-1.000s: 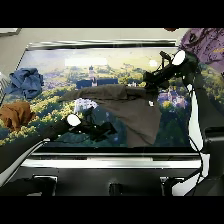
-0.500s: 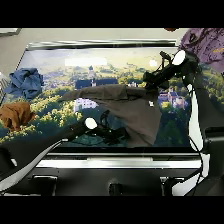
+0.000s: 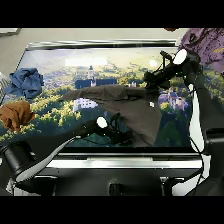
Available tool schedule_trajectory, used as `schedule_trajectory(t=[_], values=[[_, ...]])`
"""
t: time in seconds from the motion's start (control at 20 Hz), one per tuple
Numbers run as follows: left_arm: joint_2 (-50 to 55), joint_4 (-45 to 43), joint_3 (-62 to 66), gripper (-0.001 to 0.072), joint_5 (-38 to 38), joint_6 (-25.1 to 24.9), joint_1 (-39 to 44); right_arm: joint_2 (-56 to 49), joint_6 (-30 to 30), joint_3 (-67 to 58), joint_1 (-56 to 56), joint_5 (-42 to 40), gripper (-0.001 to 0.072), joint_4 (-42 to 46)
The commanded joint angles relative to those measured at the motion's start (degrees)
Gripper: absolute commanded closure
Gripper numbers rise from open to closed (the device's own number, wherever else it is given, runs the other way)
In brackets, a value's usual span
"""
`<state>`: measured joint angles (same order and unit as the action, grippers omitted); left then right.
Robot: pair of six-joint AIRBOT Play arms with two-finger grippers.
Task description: Fold the clothes and pants, and hang the long-sleeved shirts on hangers.
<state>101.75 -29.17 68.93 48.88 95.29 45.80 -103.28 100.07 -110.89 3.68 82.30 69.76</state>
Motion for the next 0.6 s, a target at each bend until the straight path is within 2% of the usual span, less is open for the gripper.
schedule_trajectory(t=[0.0,0.1,0.3,0.4,0.55], values=[[-2.1,-1.1,2.0,0.0689,2.6,-5.1,-3.3,2.1,-0.7,0.0,0.0,-1.9,0.0679,1.1],[-6.6,-9.8,5.2,0.0691,6.0,-4.2,-8.3,4.9,-0.2,-0.2,0.0,-6.1,0.0679,6.3],[-19.1,-34.9,17.5,0.0691,10.9,5.9,-19.8,13.8,7.5,-2.0,0.0,-17.6,0.0679,20.9],[-25.6,-43.1,26.7,0.0691,11.1,8.9,-24.7,19.2,10.9,-3.5,0.0,-22.6,0.0679,26.4],[-33.5,-52.9,38.8,0.0690,11.1,12.5,-28.6,28.7,11.3,-3.5,0.0,-27.7,0.0678,28.9]])
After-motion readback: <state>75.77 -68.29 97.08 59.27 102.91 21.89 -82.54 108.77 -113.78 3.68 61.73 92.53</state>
